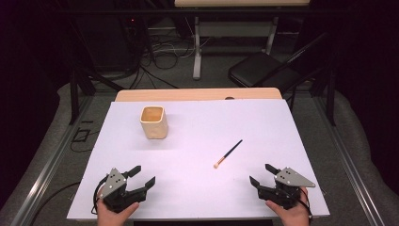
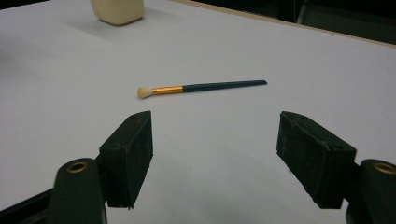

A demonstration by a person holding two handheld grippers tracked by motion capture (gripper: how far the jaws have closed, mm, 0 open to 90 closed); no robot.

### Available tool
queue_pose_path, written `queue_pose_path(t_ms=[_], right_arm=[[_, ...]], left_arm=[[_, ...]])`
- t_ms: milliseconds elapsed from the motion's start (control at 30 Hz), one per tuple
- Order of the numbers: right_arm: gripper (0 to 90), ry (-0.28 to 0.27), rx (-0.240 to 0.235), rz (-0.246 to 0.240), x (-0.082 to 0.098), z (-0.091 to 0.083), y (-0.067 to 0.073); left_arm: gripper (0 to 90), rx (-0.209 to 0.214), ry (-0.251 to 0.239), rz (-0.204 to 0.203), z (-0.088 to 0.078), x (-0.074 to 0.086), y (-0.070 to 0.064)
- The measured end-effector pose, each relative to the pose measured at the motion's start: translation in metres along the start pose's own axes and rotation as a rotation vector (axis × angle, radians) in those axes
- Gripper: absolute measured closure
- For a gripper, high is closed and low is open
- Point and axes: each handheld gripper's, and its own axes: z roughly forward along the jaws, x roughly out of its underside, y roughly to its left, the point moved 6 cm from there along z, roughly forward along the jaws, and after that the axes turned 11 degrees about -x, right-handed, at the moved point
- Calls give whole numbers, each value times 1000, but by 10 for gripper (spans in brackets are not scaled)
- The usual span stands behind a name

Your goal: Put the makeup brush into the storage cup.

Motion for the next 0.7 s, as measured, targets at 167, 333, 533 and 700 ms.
queue_pose_path(t_ms=[167, 333, 533, 700], right_arm=[[271, 5, -5, -12, 0, 1, 0], [274, 14, -9, -19, 0, 1, 1], [302, 43, -14, -35, 1, 4, 3], [316, 52, -19, -49, 1, 5, 4]], left_arm=[[311, -6, -2, -7, 0, 0, 1], [311, -3, 9, 0, -1, 1, 1], [311, -12, 10, 6, -1, 1, 1], [312, -14, 14, 5, -1, 2, 0]])
